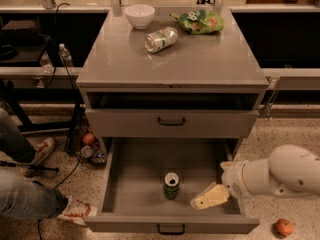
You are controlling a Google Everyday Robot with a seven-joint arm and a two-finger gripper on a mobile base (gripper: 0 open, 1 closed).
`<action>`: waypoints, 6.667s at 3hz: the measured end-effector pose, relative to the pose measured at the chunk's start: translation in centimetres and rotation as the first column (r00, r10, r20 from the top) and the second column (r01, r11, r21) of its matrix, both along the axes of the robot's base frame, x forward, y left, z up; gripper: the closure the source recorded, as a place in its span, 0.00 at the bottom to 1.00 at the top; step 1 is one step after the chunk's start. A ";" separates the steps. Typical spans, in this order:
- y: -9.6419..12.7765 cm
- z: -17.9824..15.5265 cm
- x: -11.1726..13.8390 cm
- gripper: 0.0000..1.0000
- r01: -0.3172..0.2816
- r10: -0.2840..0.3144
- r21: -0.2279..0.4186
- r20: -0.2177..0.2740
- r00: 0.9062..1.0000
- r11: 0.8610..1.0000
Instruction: Pick green can from middle drawer and place on counter
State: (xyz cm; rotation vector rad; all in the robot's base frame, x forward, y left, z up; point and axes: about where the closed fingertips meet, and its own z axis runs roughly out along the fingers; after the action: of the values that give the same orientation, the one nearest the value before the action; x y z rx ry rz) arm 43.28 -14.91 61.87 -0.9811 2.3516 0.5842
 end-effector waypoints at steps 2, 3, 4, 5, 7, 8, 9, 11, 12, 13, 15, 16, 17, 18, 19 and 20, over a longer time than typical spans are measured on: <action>1.7 -13.6 3.1 0.00 0.166 -0.167 0.104 -0.003 0.986 0.981; 1.7 -13.6 3.1 0.00 0.166 -0.167 0.104 -0.003 0.986 0.981; 3.1 -14.6 4.1 0.00 0.149 -0.155 0.134 0.032 0.987 0.980; 4.8 -15.7 5.2 0.00 0.127 -0.141 0.176 0.067 0.988 0.976; 9.2 -17.4 7.1 0.00 0.062 -0.093 0.278 0.098 0.991 0.959; 11.1 -17.9 8.0 0.00 0.041 -0.080 0.309 0.115 0.990 0.950; 12.3 -18.6 8.6 0.16 0.036 -0.079 0.334 0.118 0.990 0.942; 13.4 -19.6 9.0 0.70 0.022 -0.069 0.387 0.108 0.992 0.922; 12.8 -18.8 8.9 0.93 0.007 -0.064 0.395 0.132 0.989 0.919; 9.5 -14.7 9.8 1.00 -0.027 -0.073 0.415 0.222 0.972 0.910; 3.5 -9.5 8.2 1.00 -0.070 -0.081 0.446 0.311 0.947 0.893; 1.9 -7.9 7.7 1.00 -0.044 -0.112 0.460 0.307 0.945 0.887; -1.2 -3.5 6.3 1.00 0.004 -0.172 0.461 0.324 0.930 0.888; -5.0 2.2 5.0 1.00 0.061 -0.238 0.444 0.356 0.903 0.894; -7.4 8.1 4.6 1.00 0.082 -0.258 0.413 0.393 0.883 0.907; -7.4 8.1 4.6 1.00 0.082 -0.258 0.413 0.393 0.883 0.907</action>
Offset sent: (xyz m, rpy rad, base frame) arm 0.0481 0.0280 -0.1884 0.1491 -0.0209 -0.2364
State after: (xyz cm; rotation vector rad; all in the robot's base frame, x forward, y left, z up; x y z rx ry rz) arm 47.86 -22.33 69.98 -0.6296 1.8033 0.6444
